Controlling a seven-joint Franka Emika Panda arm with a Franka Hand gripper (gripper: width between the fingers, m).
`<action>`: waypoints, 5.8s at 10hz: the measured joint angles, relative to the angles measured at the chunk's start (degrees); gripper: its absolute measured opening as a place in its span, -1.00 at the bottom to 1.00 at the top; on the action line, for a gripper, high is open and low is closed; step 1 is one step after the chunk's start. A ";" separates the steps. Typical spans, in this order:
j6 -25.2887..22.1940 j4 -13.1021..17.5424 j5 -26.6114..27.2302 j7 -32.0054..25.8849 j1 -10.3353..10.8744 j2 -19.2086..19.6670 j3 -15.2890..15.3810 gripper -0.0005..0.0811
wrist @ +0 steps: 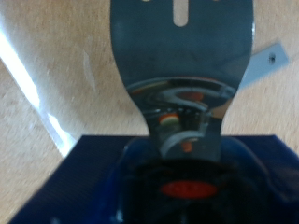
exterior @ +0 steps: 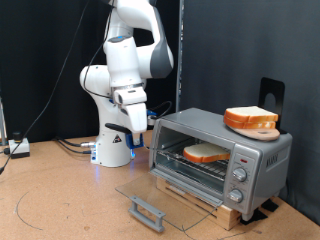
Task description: Make a piece of toast with the oven
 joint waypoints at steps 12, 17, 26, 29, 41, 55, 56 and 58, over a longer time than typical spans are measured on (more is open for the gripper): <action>-30.48 7.82 16.74 -3.33 3.78 -10.42 -9.58 -0.03; -38.96 9.46 16.68 -1.08 5.01 -12.26 -8.39 -0.03; -43.63 9.79 16.97 3.00 13.16 -19.87 6.73 -0.03; -40.69 7.97 18.15 5.38 13.20 -20.58 11.05 -0.03; -35.30 3.83 27.59 1.30 13.30 -20.03 15.76 0.85; -41.40 5.68 19.45 -3.20 3.24 -22.34 -0.40 0.98; -41.42 5.73 18.33 -4.35 2.02 -21.45 -1.79 0.98; -41.43 6.23 15.32 -7.54 -0.12 -19.11 -4.45 0.98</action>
